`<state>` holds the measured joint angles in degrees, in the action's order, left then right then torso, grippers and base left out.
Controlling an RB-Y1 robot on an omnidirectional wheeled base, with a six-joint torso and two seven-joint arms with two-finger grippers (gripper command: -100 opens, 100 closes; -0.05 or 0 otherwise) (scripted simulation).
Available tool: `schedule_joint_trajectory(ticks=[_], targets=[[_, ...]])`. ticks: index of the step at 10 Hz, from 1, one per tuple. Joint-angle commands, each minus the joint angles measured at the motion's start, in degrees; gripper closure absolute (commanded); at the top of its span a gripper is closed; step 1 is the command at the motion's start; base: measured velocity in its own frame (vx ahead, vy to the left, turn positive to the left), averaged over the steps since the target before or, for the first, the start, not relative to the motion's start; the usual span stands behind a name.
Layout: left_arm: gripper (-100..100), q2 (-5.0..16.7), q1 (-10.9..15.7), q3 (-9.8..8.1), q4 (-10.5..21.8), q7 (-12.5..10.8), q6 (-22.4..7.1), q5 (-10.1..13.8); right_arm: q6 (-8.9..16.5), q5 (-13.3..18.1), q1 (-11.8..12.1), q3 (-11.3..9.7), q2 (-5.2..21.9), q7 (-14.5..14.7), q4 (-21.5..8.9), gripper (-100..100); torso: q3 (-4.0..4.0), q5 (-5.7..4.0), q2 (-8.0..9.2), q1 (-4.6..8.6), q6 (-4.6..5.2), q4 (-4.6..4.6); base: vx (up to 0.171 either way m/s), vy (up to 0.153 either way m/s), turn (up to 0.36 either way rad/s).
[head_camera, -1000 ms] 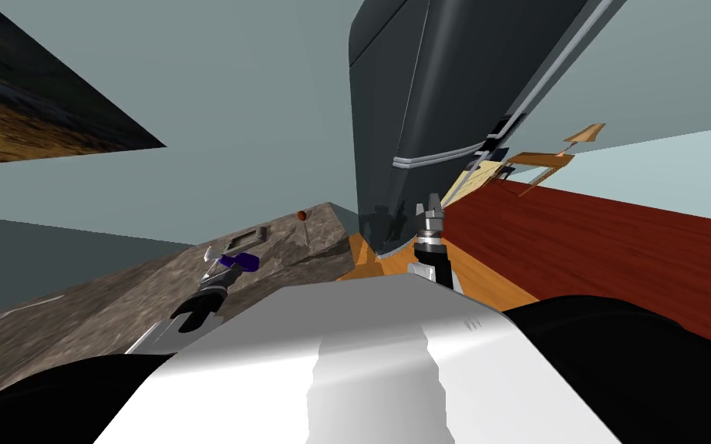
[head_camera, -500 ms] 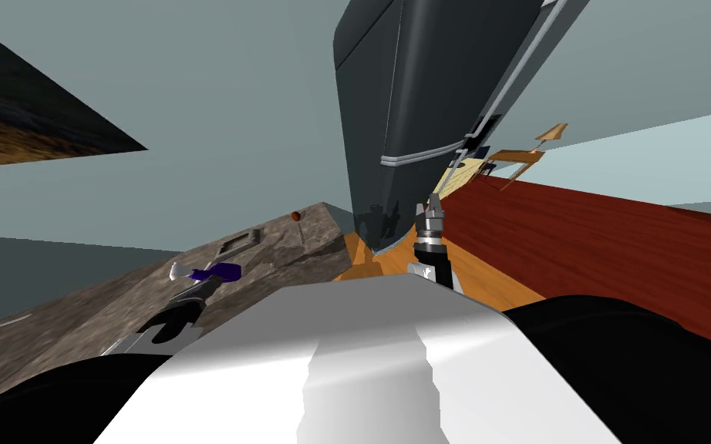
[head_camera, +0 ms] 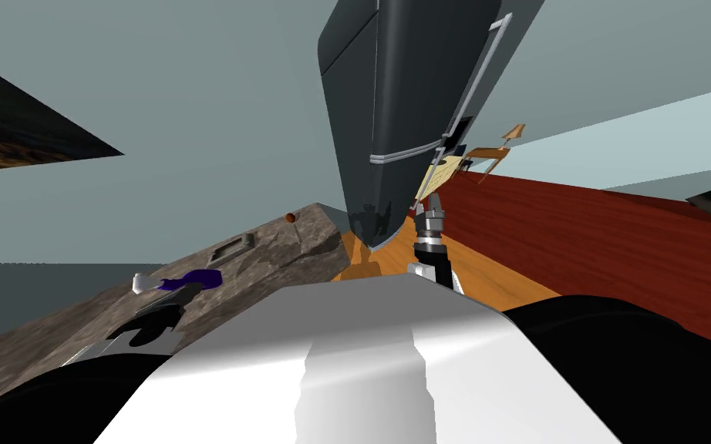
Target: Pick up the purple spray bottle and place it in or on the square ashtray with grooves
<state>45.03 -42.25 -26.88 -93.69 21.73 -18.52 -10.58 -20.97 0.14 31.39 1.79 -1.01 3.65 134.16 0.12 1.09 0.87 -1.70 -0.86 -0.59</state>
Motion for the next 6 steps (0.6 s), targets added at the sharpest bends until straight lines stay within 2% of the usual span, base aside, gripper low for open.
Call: schedule_joint_trajectory(ticks=[1,4,6], targets=[[100,1.59,1.58,-0.33,1.07,-1.28,-1.68,0.19,0.00,0.00,0.00,0.00,0.00,0.00,0.00,0,0.00,0.00,0.00,0.00,0.00,0.00,-0.073,0.215,-0.359],[100,3.49,5.13,-0.16,1.89,-3.06,-3.89,-0.04,0.00,0.00,0.00,0.01,0.01,0.00,0.00,0,-0.18,0.11,-0.30,-0.49,0.14,-0.06,-0.071,0.231,-0.288],[100,4.45,7.22,0.02,2.30,-3.98,-4.90,-0.23,0.00,0.00,0.02,0.02,0.01,0.00,0.00,0,-0.27,0.14,-0.47,-0.41,0.06,-0.11,-0.046,0.193,-0.221]])
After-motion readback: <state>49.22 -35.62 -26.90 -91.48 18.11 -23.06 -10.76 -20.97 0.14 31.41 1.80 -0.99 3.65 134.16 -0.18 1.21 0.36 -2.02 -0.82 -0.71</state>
